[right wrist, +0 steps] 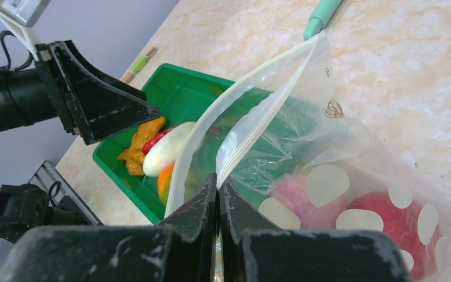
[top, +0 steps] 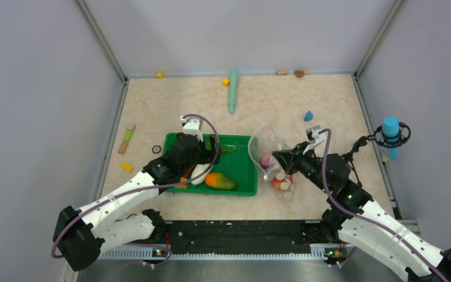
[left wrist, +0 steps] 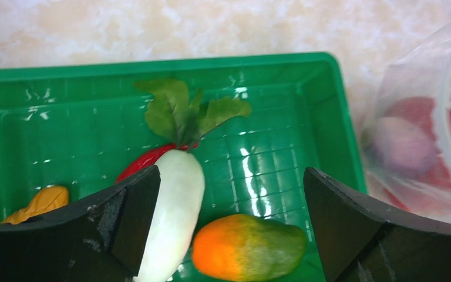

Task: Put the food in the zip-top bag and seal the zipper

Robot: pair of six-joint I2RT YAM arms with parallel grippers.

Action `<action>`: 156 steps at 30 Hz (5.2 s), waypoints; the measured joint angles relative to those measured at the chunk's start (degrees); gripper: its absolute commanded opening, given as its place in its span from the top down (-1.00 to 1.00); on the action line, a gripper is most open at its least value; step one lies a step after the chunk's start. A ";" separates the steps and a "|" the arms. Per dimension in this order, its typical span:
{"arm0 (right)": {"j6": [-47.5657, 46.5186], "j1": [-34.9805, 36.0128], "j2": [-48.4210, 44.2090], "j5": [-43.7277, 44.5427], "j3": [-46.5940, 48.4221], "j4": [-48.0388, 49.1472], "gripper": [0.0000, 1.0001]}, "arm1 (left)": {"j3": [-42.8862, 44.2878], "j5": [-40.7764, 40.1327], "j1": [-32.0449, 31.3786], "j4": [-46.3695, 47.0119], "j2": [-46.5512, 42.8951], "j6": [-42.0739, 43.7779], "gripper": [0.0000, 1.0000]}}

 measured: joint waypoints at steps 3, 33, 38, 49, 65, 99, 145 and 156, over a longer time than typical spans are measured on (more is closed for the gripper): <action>-0.04 0.00 0.55 0.02 0.00 0.02 1.00 | 0.00 -0.85 0.15 -1.81 2.08 0.79 -0.94; -0.42 0.00 2.75 1.53 0.02 -1.31 1.00 | 9.16 4.31 5.79 -15.50 24.76 -1.14 -0.27; -0.42 0.00 2.75 1.53 0.02 -1.33 1.00 | 10.23 4.74 5.79 -16.41 25.97 -1.38 -0.20; -0.42 0.00 2.75 1.84 0.02 -1.36 1.00 | 11.93 5.88 5.84 -16.63 27.98 -1.40 -0.06; -0.42 0.00 2.75 1.90 0.02 -1.33 1.00 | 12.50 6.75 5.84 -17.35 23.21 -1.66 1.00; 1.77 0.00 -0.37 -2.19 -1.18 2.45 1.00 | 1.11 13.35 -3.72 41.31 5.18 -16.92 1.00; 6.08 0.00 -3.78 0.20 -5.09 8.68 1.00 | -2.93 5.57 -18.45 40.06 18.80 -30.62 1.00; 7.10 0.00 -4.83 1.92 -5.77 9.22 1.00 | -1.05 5.46 -18.71 30.82 16.81 -30.14 -0.26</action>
